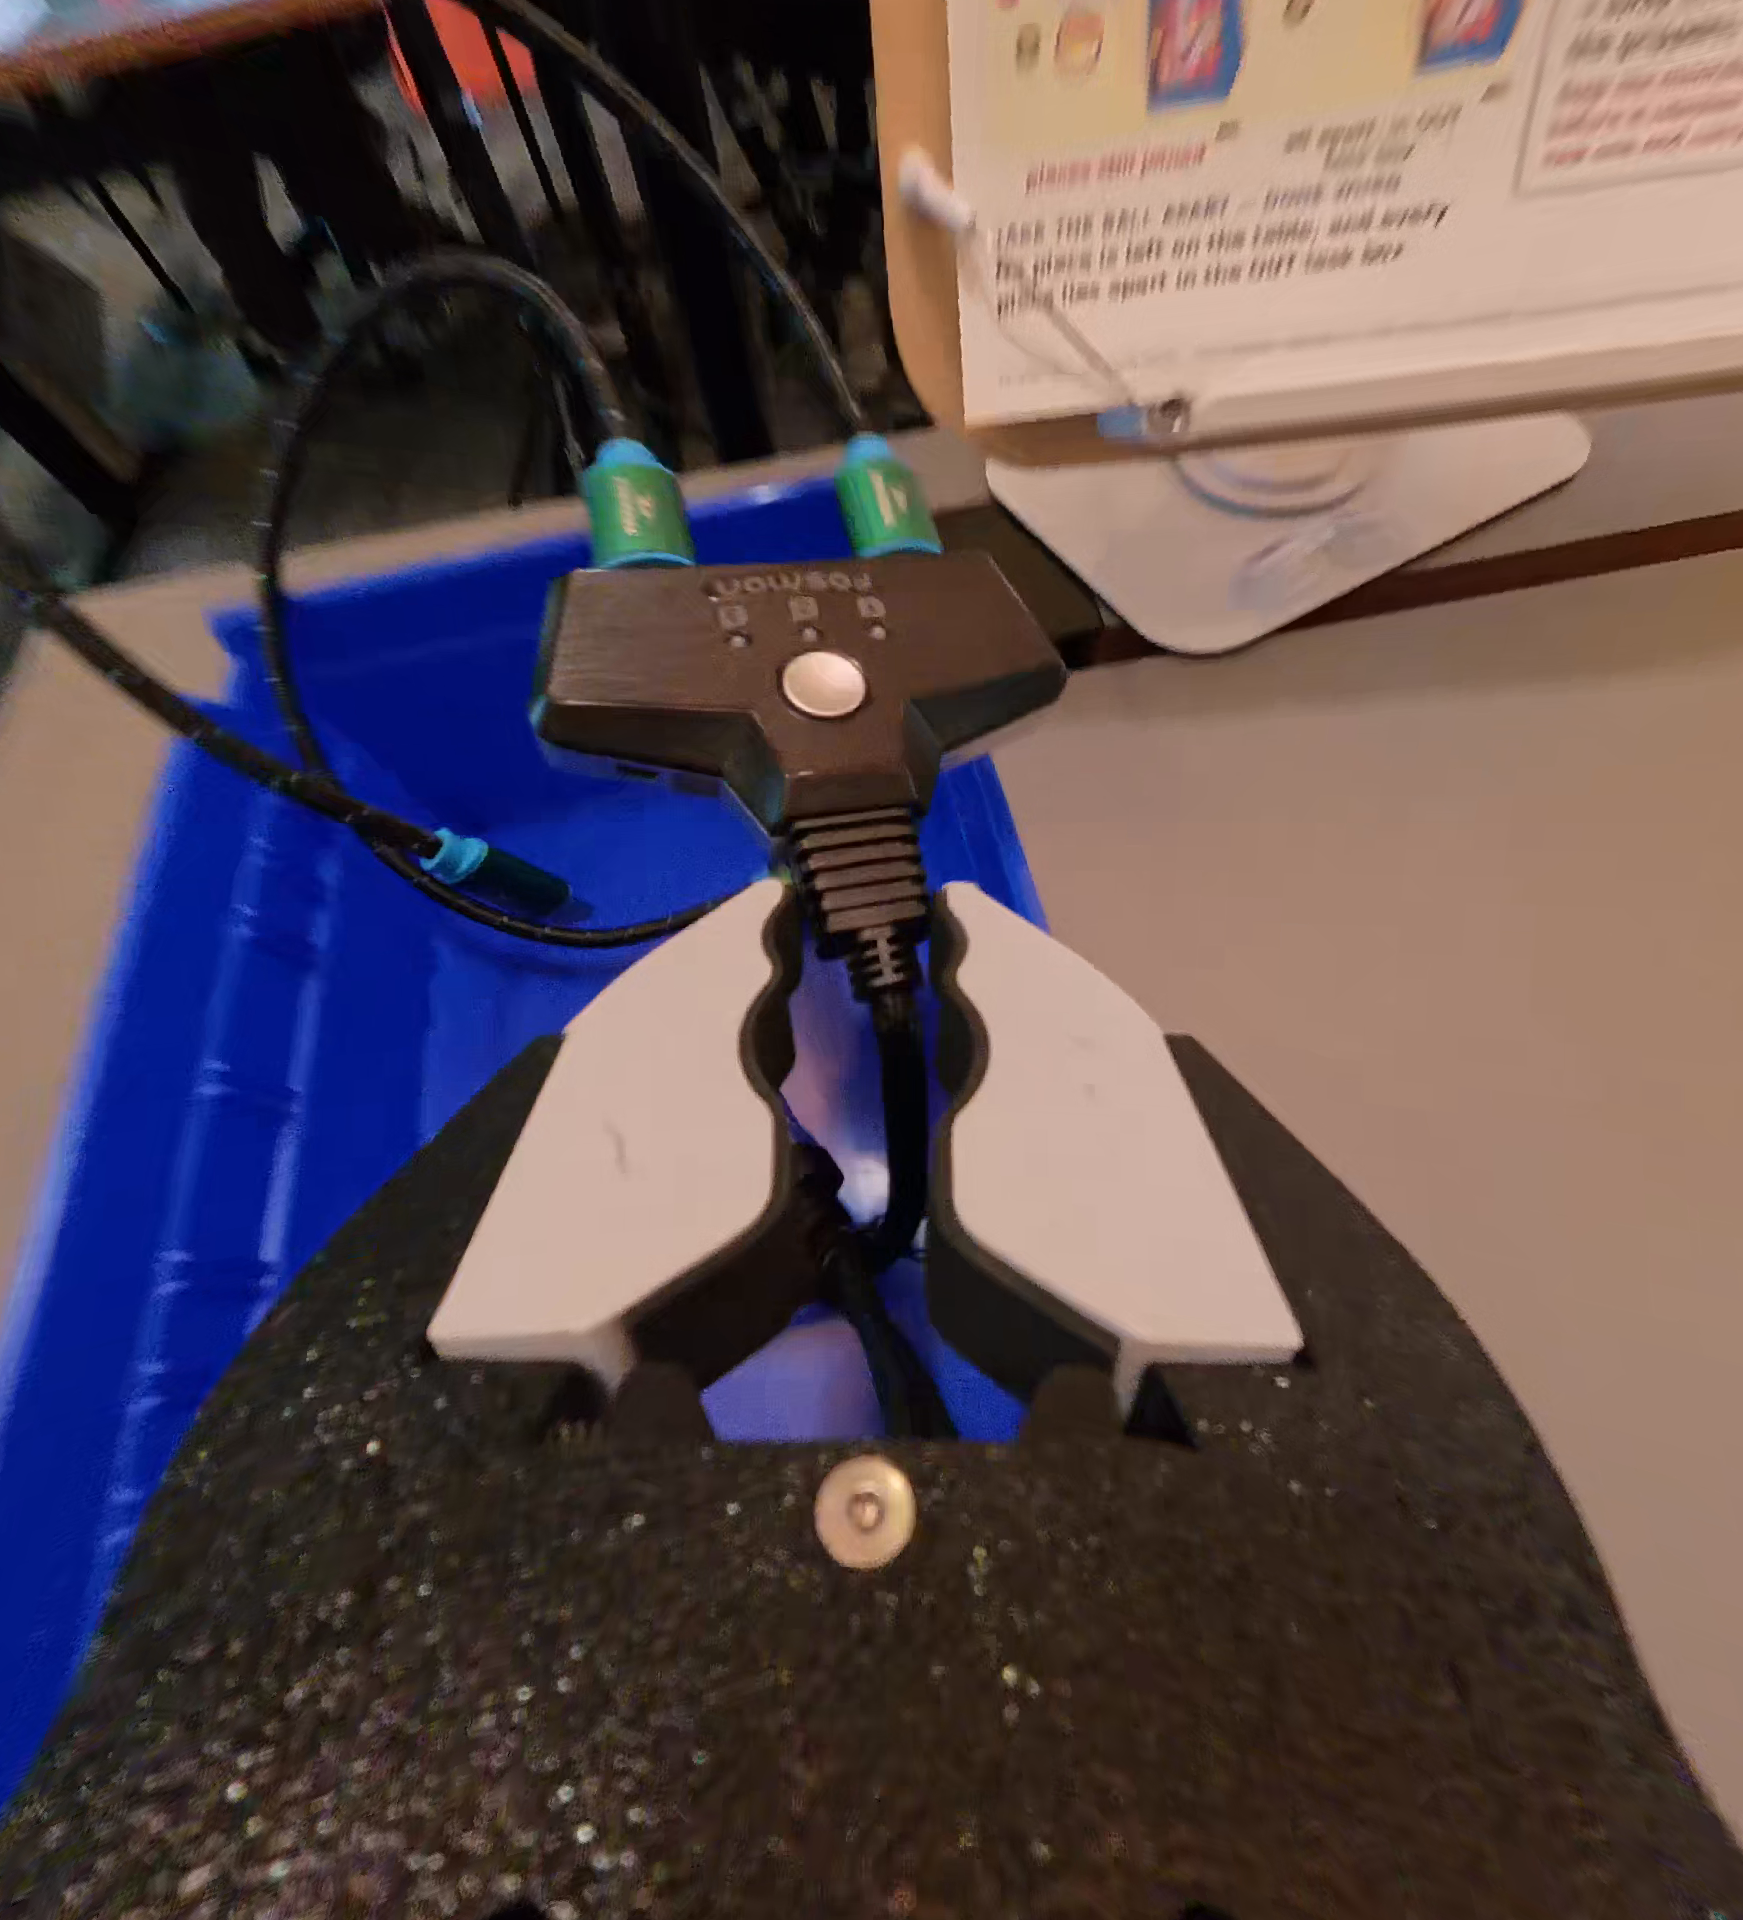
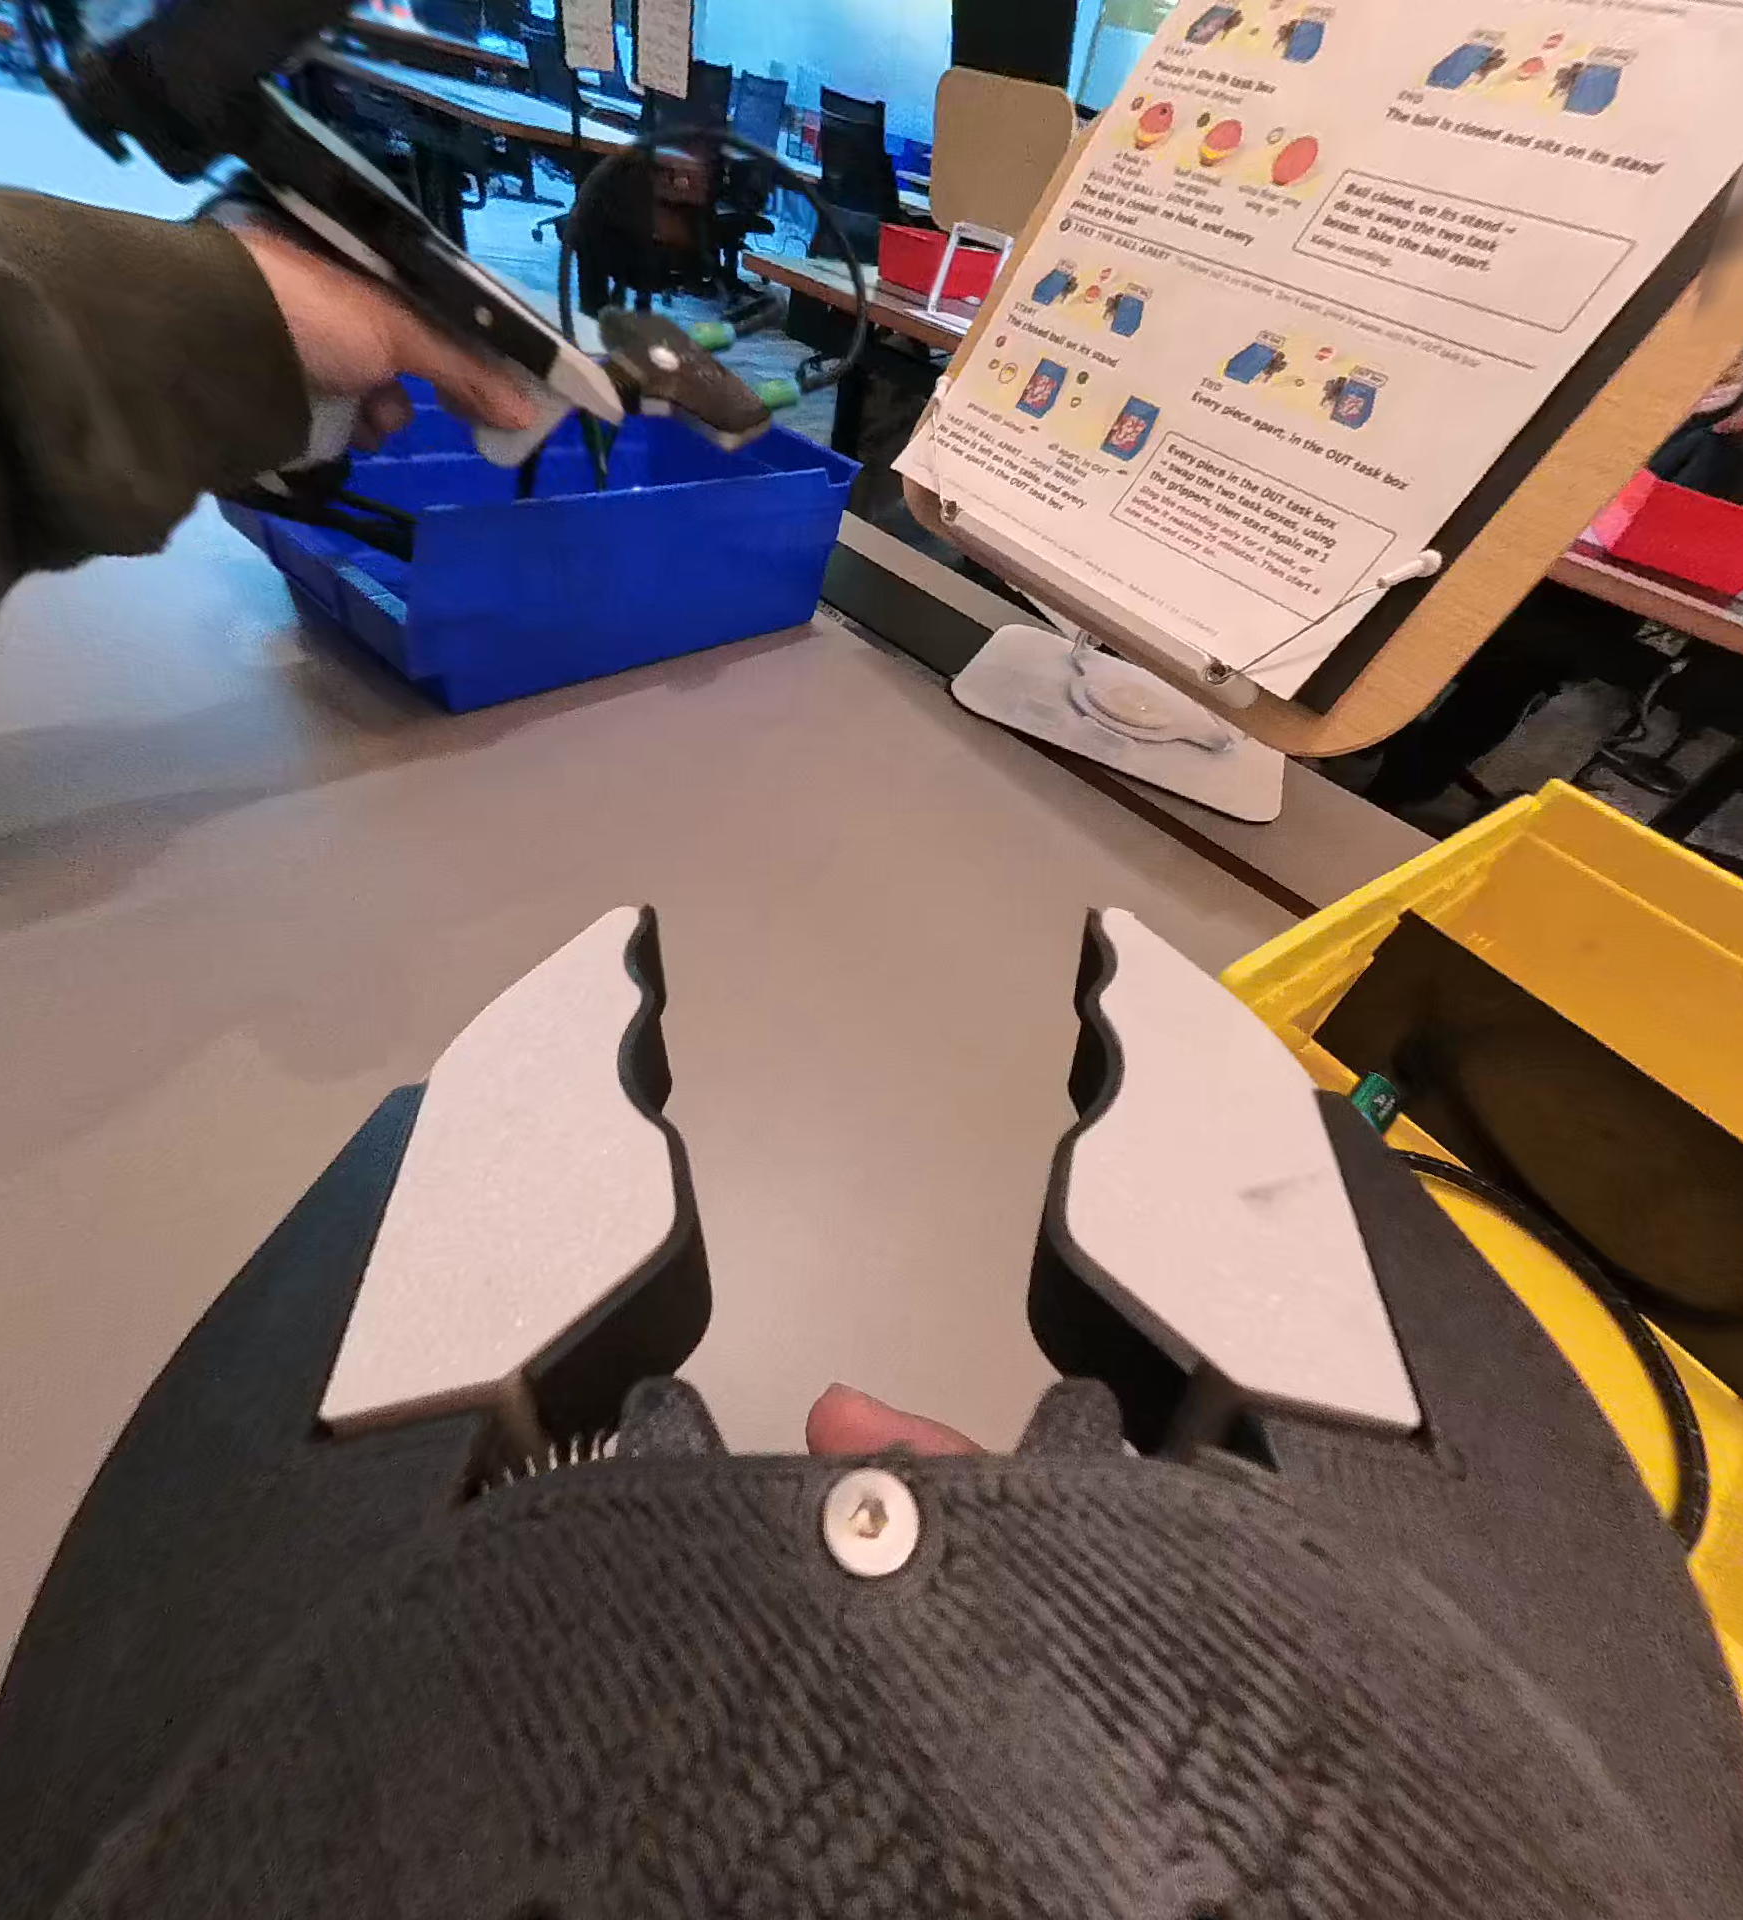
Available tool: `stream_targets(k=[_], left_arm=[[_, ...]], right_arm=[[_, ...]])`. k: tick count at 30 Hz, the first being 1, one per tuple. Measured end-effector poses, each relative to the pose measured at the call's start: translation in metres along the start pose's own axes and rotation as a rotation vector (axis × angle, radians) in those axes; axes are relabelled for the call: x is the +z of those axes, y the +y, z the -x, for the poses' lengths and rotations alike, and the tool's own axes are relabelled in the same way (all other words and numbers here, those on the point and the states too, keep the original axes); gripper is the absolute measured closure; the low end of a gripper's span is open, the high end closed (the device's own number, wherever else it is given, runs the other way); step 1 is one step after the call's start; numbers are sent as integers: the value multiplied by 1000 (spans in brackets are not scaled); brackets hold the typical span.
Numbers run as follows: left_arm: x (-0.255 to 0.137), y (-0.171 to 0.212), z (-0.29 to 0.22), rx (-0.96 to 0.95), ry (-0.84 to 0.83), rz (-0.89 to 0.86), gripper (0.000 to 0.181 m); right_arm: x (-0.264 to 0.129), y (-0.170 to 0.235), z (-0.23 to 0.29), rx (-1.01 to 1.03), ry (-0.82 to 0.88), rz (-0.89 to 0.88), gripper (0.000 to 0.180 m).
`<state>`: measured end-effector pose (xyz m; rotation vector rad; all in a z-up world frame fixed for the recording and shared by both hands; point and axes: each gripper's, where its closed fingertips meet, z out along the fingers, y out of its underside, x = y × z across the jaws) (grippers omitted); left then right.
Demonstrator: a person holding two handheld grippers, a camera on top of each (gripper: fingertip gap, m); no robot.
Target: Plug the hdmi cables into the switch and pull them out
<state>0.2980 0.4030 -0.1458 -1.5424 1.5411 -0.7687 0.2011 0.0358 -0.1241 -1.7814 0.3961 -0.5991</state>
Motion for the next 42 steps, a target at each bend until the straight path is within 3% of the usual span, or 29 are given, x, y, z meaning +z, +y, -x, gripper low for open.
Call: stream_targets(k=[8,14,18,24,27,28,30,31,33,37,42], left_arm=[[-98,-89,-3,209,0,-279,160],[-178,-120,-52,347,204,-372,159],[-216,-100,-111,416,526,-329,159],[-244,-21,-194,438,1068,-193,159],[-245,19,-222,428,1235,-121,159],[-242,28,-228,423,1252,-102,159],[-235,44,-234,424,1267,-73,159],[-230,50,-235,439,1256,-71,159],[-221,54,-235,444,1221,-100,159],[-197,61,-231,544,982,-121,158],[-200,73,-234,574,899,15,134]], right_arm=[[-3,-5,-7,22,13,-41,106],[-10,-33,9,-64,-20,-175,107],[-21,-60,18,-189,50,-324,114],[-28,-75,27,-583,312,-387,120],[-20,-70,58,-799,265,-390,128],[-14,-61,69,-883,226,-363,130],[-2,-40,81,-1034,187,-271,166],[1,-33,80,-1070,199,-235,171],[6,-25,77,-1085,224,-199,170],[13,-15,69,-1213,328,-99,171],[13,-19,70,-1302,414,-106,170]])
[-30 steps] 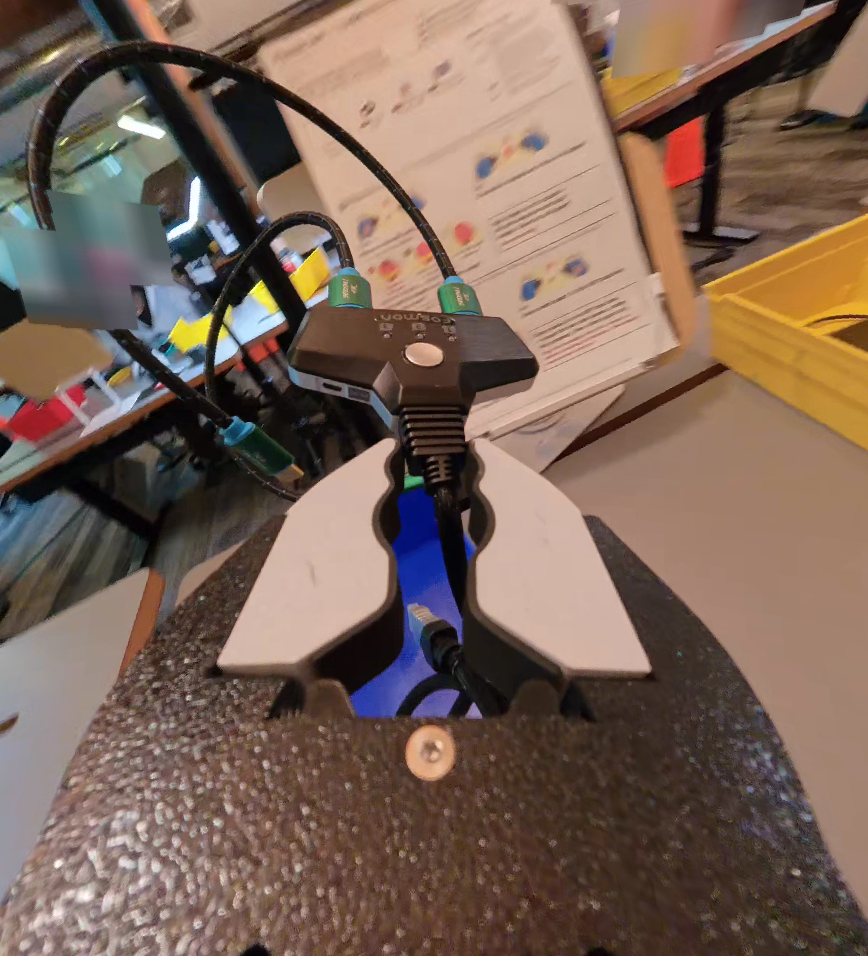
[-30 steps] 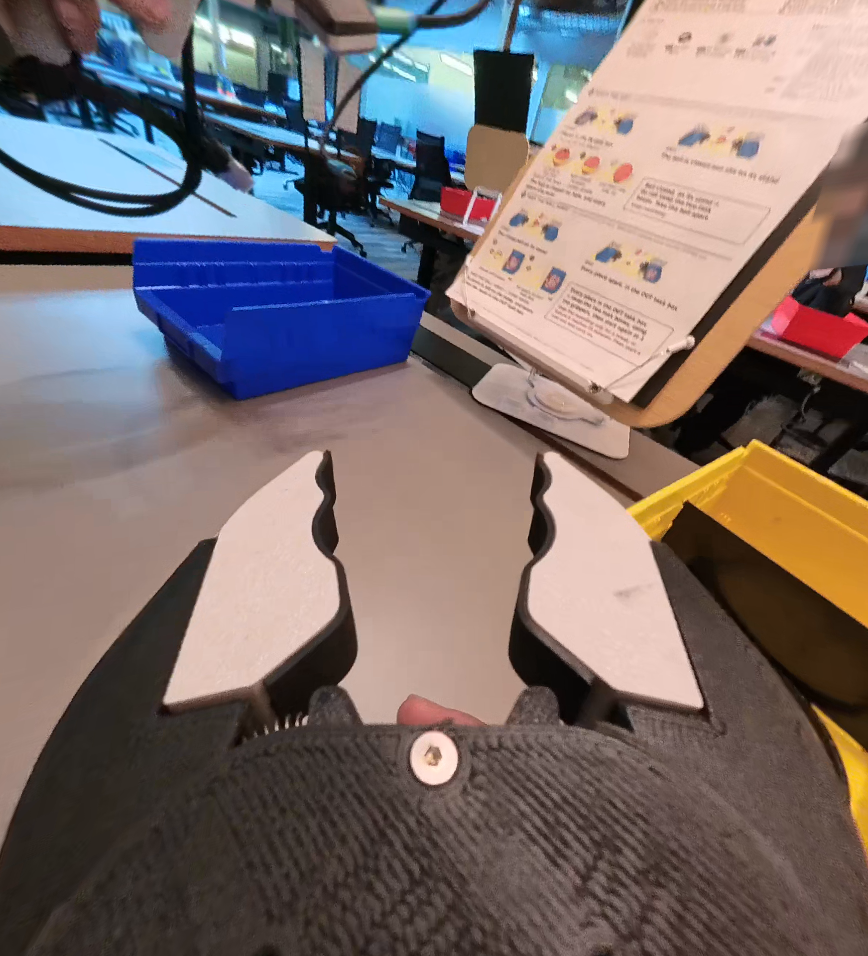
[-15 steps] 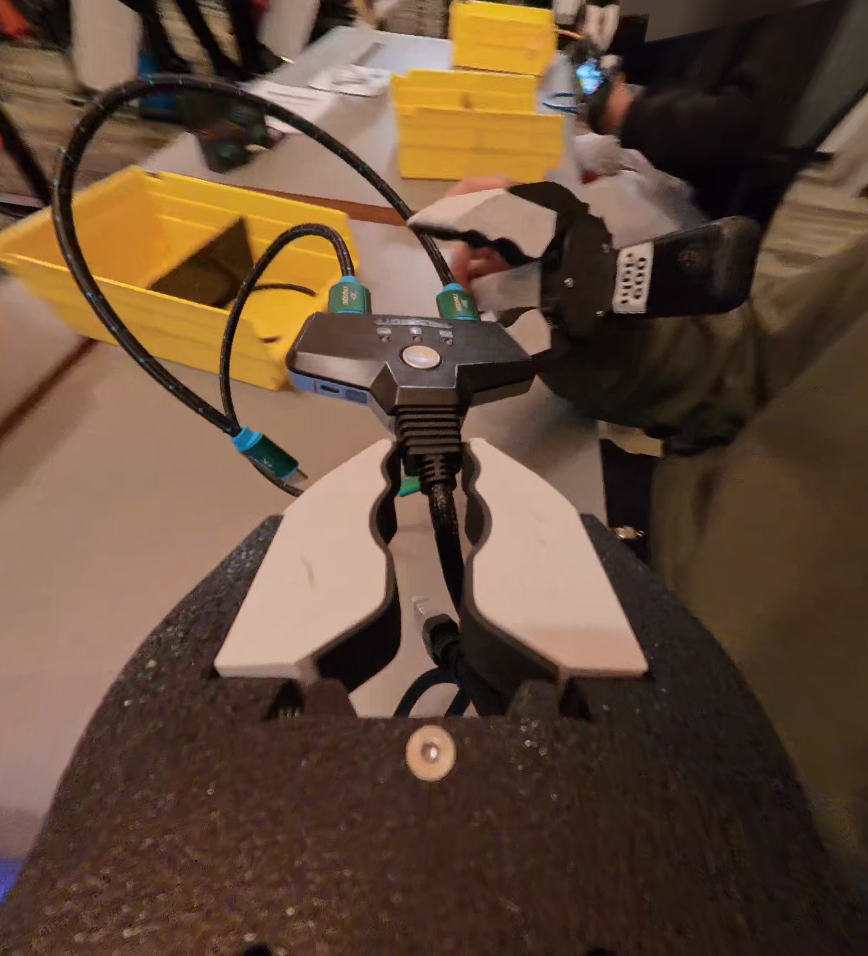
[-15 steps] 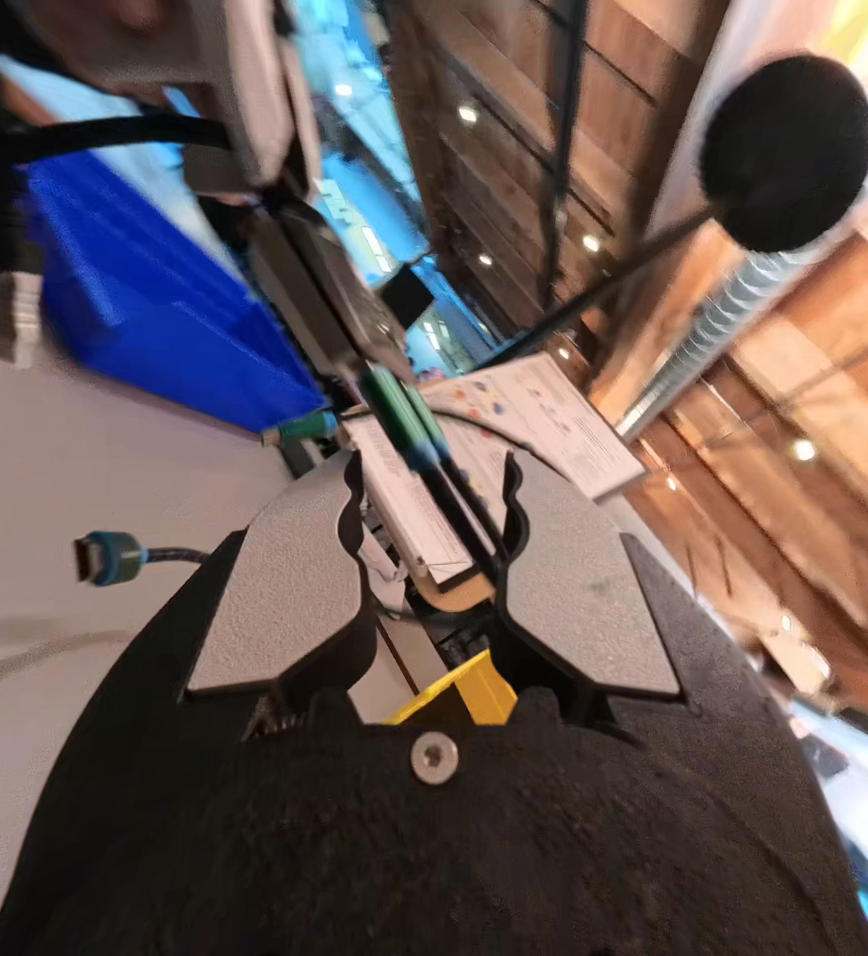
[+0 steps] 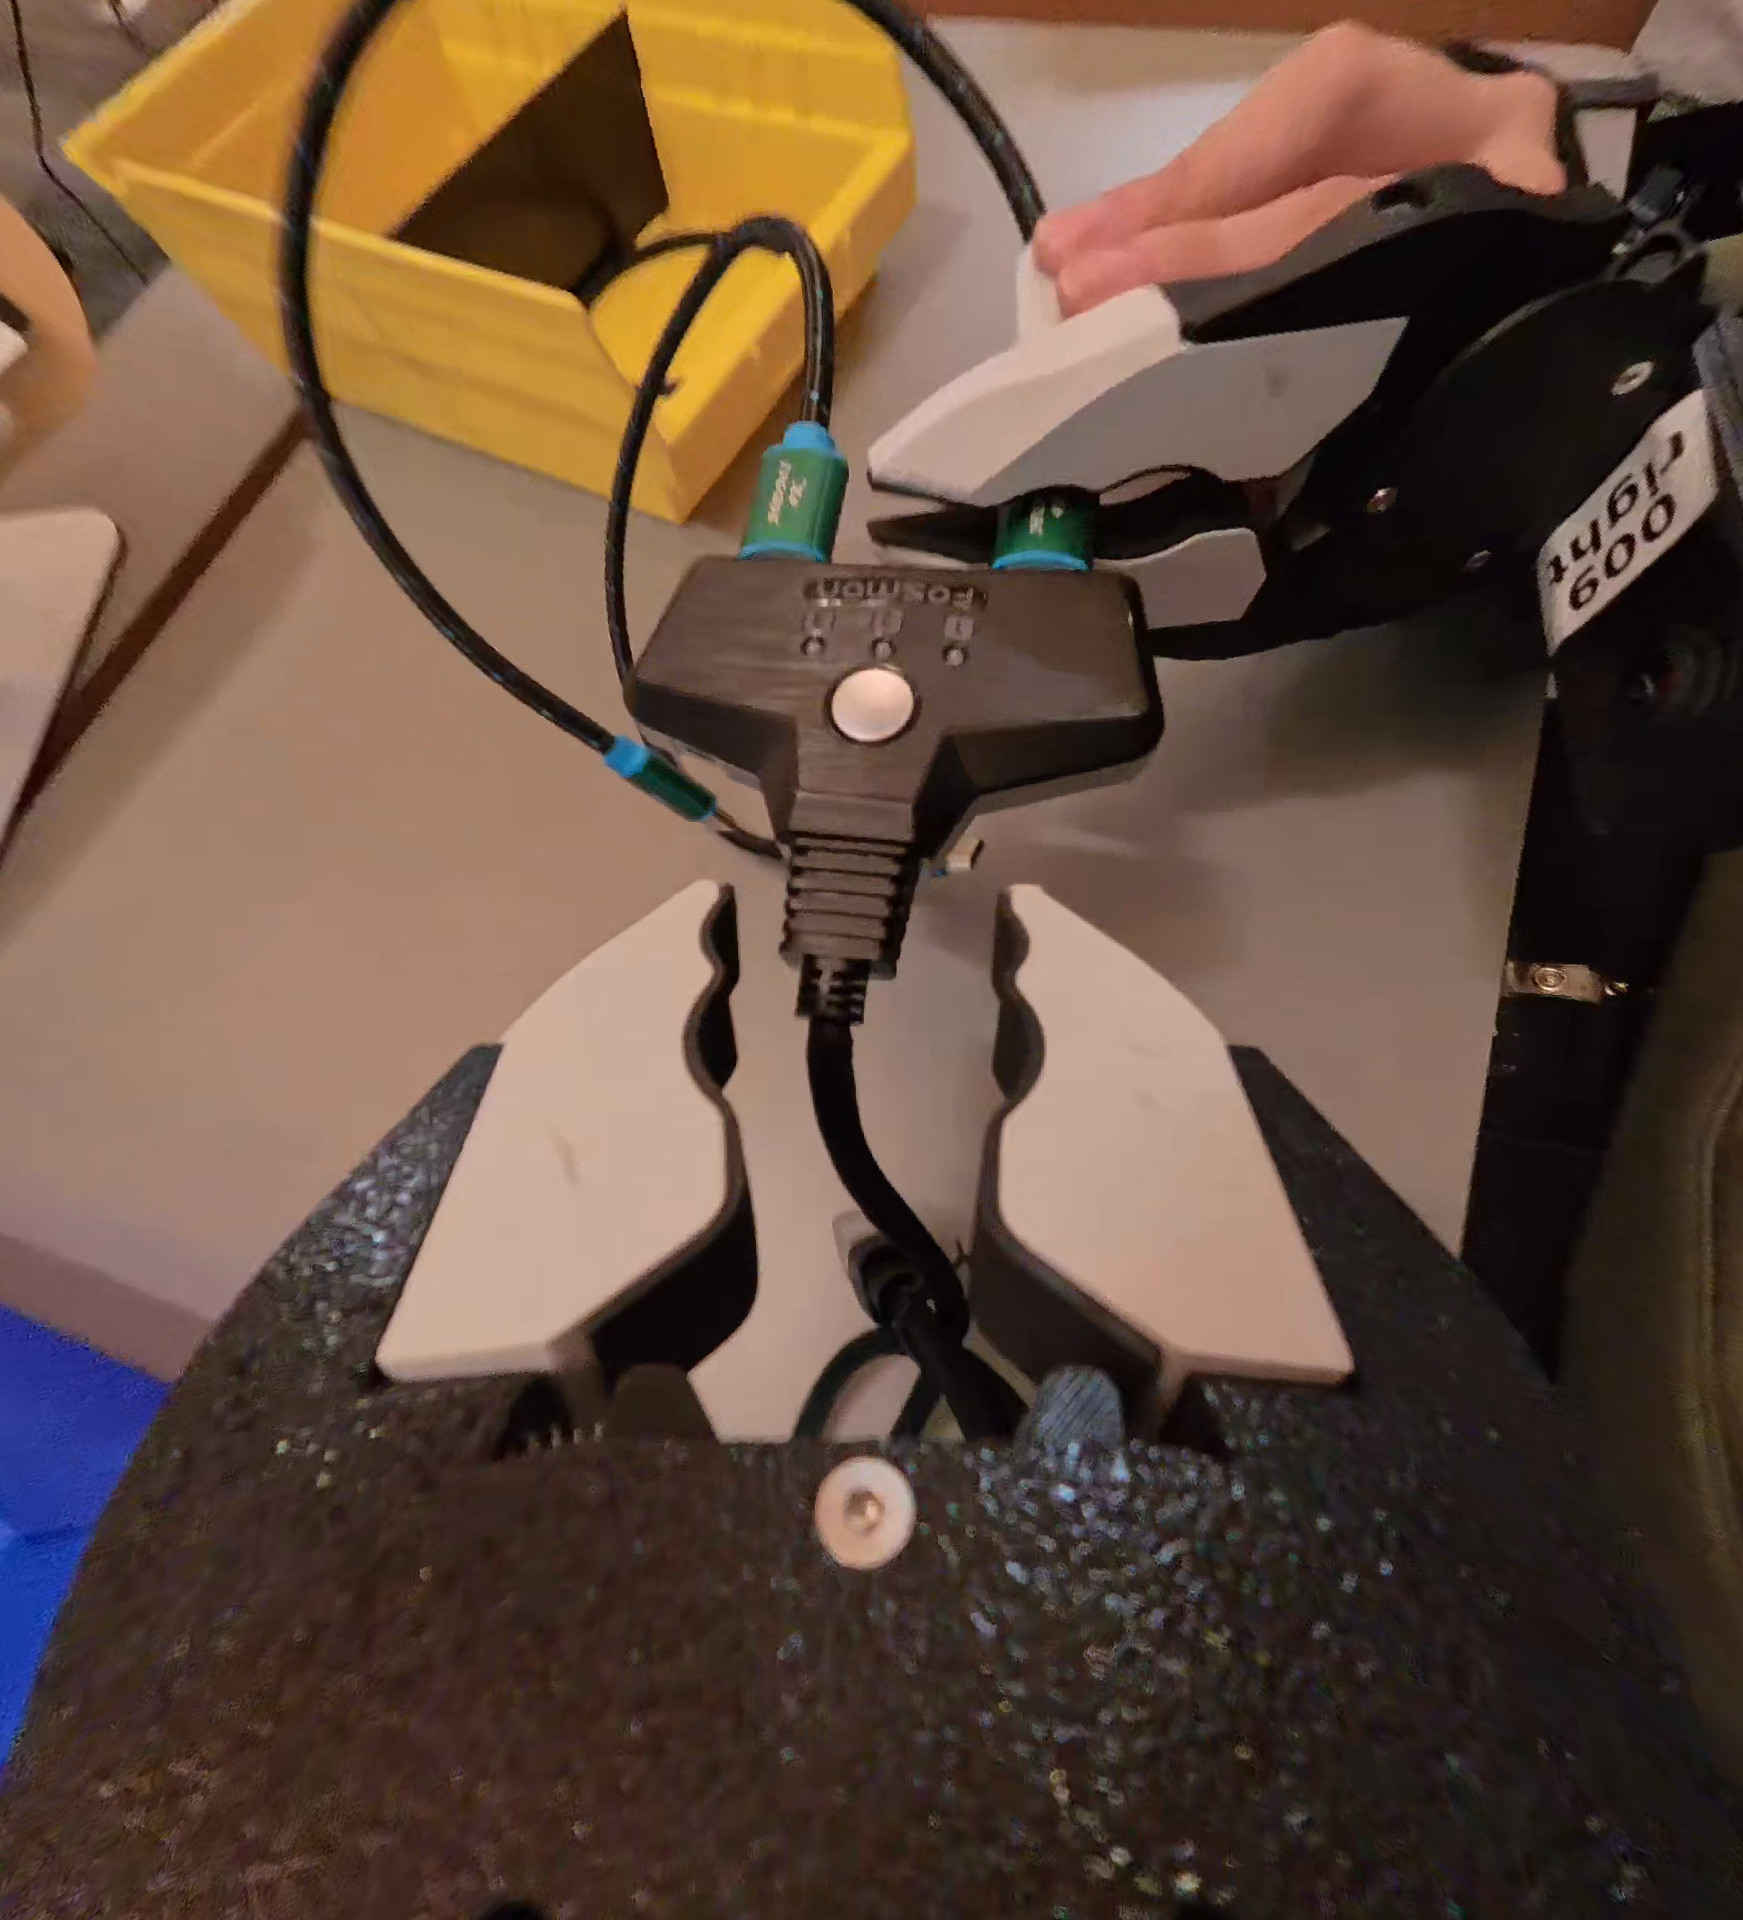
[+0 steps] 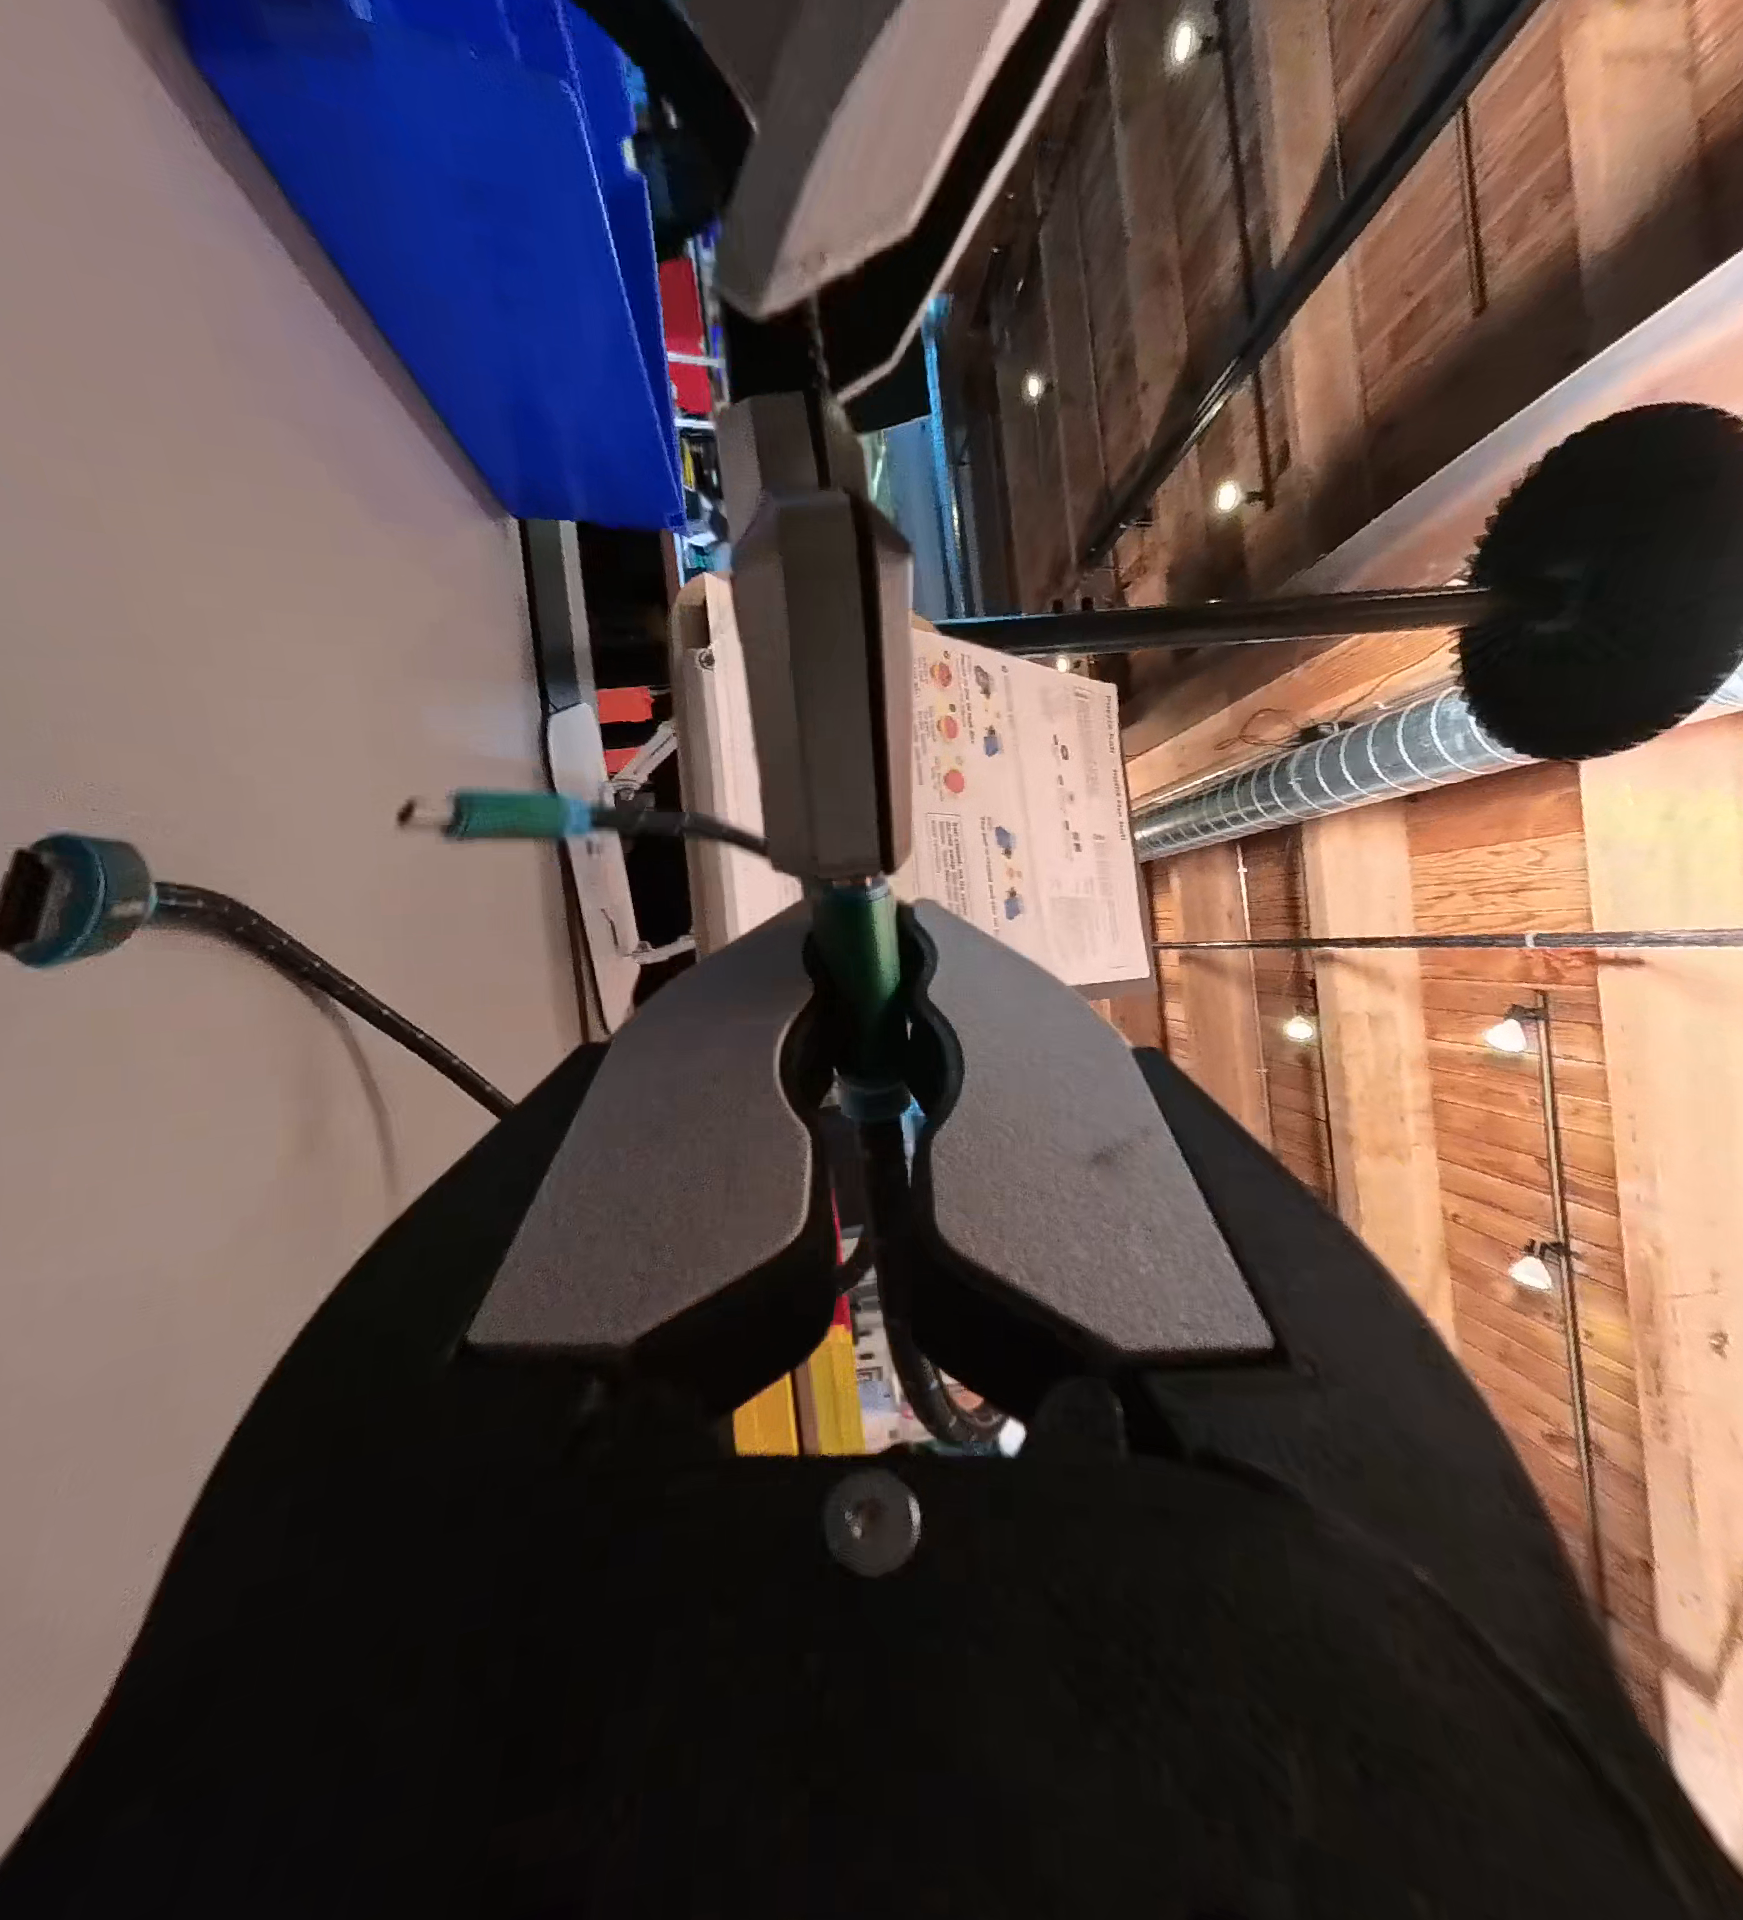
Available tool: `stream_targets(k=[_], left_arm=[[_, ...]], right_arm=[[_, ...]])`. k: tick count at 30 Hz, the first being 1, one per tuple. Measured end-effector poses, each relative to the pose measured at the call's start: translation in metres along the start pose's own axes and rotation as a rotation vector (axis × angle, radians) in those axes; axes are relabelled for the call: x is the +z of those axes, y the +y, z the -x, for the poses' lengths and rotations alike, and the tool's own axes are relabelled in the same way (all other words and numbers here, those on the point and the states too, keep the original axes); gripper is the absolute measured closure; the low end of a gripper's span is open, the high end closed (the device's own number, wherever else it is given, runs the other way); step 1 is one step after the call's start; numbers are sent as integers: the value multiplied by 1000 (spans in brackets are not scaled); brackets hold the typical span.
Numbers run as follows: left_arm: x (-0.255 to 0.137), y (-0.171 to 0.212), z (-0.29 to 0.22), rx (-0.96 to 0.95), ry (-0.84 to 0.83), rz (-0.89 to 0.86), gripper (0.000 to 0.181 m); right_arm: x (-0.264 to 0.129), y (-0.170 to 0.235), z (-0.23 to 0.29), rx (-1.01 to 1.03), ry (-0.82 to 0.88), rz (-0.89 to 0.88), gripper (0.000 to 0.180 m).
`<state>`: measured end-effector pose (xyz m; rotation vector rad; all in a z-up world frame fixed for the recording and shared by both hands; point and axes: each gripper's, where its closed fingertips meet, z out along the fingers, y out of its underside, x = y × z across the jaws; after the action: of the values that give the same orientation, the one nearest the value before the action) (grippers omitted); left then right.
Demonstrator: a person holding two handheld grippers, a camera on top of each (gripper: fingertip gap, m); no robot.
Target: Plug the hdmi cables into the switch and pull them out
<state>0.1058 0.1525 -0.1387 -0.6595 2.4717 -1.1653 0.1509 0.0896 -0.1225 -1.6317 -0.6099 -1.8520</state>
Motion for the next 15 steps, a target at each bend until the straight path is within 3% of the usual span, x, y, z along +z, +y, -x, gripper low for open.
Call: stream_targets(k=[4,8,10,15], left_arm=[[-14,0,15,-171,-113,17,132],[-58,-41,14,-146,-297,-163,137],[-63,-57,2,-123,-265,-254,142],[-23,-32,1,-195,-46,-279,139]], right_arm=[[-1,6,-5,-44,30,38,170],[-2,19,-4,-44,24,75,170],[-2,22,-5,-50,28,89,170],[-4,14,-12,-63,41,67,170]])
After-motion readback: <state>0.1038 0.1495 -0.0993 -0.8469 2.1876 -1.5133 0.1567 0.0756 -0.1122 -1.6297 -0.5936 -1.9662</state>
